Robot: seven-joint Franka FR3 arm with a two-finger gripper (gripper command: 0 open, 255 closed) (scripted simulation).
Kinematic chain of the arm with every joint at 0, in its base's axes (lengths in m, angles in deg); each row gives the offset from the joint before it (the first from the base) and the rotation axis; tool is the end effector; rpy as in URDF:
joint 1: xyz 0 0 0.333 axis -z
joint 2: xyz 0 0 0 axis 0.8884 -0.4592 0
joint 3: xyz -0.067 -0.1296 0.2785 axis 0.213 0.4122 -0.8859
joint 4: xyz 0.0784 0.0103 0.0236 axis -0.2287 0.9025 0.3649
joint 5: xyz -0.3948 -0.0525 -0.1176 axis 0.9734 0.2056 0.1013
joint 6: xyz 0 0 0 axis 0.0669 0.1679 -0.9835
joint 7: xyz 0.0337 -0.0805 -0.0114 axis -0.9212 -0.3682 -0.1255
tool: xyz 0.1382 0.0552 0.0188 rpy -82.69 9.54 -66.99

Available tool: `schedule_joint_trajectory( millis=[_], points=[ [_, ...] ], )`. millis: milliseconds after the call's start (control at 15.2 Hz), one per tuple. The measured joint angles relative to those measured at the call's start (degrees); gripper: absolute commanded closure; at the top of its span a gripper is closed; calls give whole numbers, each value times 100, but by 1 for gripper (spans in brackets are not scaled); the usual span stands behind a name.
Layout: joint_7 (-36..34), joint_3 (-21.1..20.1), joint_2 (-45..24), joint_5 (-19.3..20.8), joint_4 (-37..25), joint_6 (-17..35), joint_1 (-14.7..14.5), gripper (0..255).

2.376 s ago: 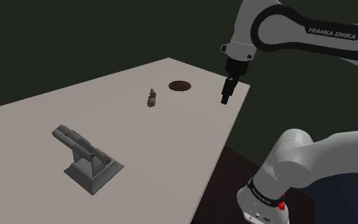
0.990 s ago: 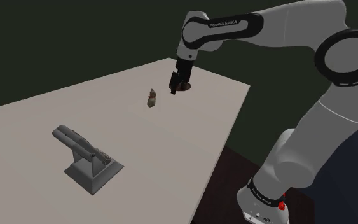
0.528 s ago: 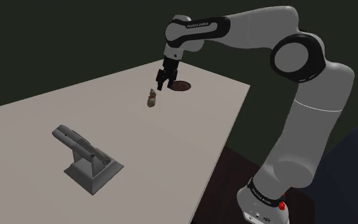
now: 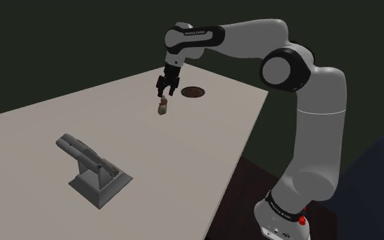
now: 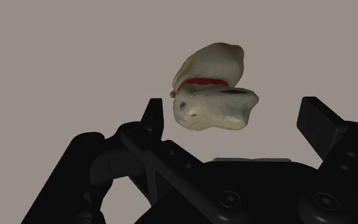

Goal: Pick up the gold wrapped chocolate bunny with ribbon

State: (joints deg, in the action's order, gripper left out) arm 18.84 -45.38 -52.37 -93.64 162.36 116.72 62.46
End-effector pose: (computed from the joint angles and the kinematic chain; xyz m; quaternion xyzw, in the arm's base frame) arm 0.7028 -0.0338 0.3831 -0.9921 -0.0519 -0.0078 0.1140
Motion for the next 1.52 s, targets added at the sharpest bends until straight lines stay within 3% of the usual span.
schedule_joint_trajectory(
  millis=[330,396,1056,1518],
  points=[
    [82,-10,-75,-38,240,303,-3,0],
    [87,-11,-83,-41,252,323,-3,255],
    [95,-8,-80,-43,248,342,2,255],
    [3,5,5,-1,-43,-43,11,255]
  ],
)
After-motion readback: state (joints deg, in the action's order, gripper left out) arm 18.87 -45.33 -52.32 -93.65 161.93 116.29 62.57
